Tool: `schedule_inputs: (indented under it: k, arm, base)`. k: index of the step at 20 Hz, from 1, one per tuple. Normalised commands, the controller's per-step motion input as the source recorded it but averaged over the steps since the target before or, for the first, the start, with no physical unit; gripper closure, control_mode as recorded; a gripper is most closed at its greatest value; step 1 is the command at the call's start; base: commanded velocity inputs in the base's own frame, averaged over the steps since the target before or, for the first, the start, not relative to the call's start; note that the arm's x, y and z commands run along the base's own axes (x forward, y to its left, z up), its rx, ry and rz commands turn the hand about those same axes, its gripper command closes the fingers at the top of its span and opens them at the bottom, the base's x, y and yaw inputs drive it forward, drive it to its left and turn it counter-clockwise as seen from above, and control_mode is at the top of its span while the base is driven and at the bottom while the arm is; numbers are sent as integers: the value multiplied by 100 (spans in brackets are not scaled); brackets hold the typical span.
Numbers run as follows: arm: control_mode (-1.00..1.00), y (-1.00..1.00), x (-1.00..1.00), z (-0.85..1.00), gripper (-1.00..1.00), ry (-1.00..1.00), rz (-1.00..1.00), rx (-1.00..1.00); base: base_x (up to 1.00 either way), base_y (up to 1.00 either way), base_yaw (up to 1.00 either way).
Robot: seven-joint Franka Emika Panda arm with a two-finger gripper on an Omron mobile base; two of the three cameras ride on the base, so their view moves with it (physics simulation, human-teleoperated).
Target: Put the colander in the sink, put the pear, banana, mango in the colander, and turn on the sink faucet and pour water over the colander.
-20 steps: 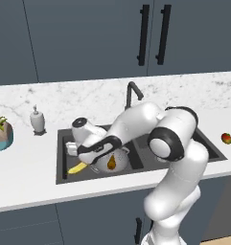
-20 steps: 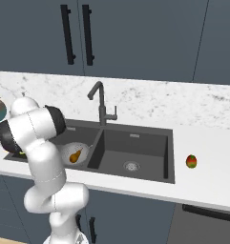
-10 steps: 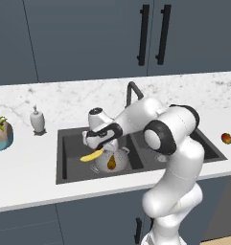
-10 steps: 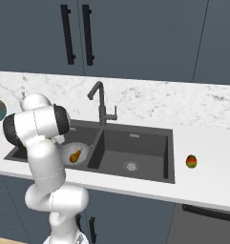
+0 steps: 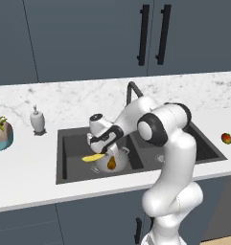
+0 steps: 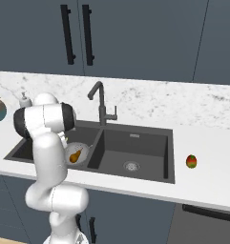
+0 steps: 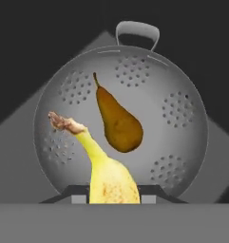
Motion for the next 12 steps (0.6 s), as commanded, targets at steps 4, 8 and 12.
schedule_inputs:
  k: [4,8,12]
  arm:
    - [-100,-30,47,-24,100,0,-17,0]
    - [-100,-34,40,-29,100,0,-11,0]
    - [-100,-20,31,-32,100,0,-5,0]
  base:
    - [0,0,0]
    - [0,0,0]
    - [0,0,0]
